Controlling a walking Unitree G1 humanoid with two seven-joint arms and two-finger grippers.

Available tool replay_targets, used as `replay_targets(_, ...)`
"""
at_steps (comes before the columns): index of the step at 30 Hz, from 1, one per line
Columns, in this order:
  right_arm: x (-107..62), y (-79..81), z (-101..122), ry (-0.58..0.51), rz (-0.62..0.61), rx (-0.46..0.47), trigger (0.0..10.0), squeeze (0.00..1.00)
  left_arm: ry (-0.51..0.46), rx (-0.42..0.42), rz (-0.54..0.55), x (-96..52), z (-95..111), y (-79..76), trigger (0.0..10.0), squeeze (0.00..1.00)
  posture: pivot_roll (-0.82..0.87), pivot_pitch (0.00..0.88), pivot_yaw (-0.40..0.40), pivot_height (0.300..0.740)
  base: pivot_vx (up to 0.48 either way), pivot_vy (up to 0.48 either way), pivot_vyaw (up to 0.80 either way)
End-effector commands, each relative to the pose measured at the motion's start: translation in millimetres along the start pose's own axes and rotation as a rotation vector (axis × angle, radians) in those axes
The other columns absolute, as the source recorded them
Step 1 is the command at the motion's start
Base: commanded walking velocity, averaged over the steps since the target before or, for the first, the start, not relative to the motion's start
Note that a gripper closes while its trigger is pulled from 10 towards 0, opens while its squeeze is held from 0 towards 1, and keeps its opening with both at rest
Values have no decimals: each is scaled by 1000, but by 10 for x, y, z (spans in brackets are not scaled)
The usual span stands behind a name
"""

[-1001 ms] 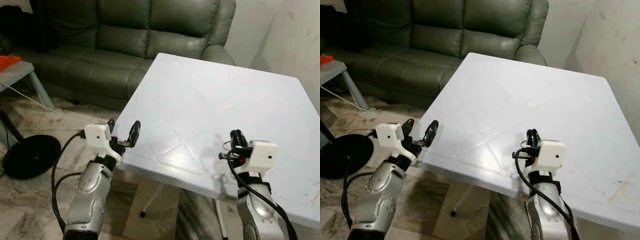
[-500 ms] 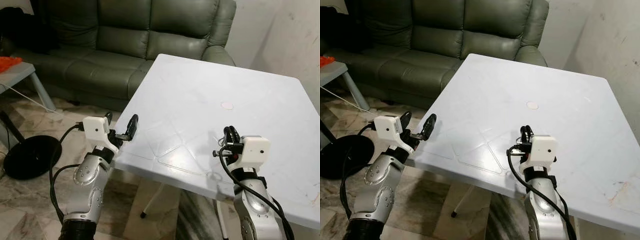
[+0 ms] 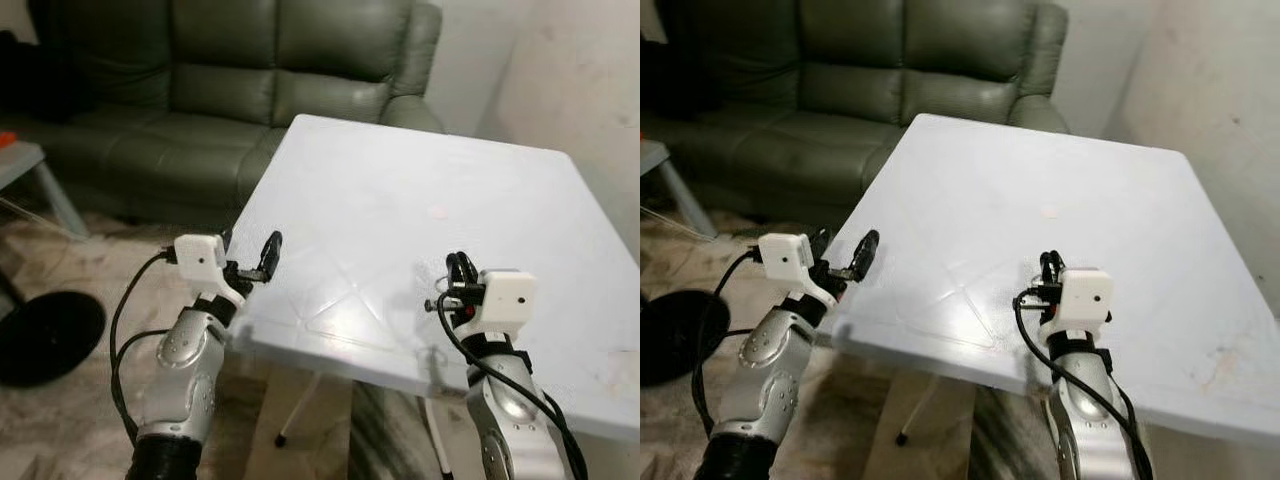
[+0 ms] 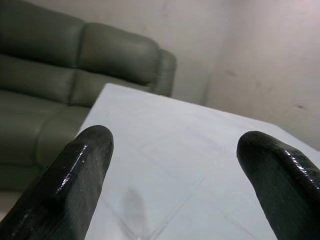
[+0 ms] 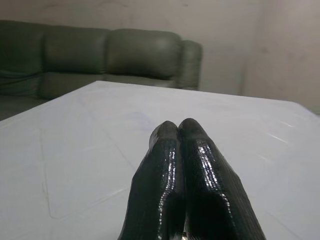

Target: Hang keys on a hook

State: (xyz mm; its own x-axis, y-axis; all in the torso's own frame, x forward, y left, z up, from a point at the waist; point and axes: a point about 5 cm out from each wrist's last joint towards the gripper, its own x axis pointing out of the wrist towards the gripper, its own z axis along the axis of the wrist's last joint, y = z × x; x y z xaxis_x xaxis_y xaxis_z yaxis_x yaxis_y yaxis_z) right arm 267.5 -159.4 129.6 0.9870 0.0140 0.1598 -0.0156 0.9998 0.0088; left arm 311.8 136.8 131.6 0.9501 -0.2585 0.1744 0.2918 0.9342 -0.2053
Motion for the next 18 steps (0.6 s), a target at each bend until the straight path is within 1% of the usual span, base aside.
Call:
replay_targets(1,6,5,-1,11,-1,10,10000,0,-2,9,6,24,20,14,10000,0,-22,0,-71,740,0,439,-800)
replay_targets(3,6,9,3,8,-3,12,10000,0,-1,4,9,22,17,15,10000,0,-22,0,-73,740,0,347,-794)
replay_targets(9,4,19,15,6,1,11,10000,0,-3,-1,13,23,17,14,10000,0,-24,0,-73,740,0,476,-792)
replay_targets(18,-3,22,25,6,0,12,10000,0,22,-9,24,46,-15,-17,10000,0,-27,0,-73,740,0,0,-792)
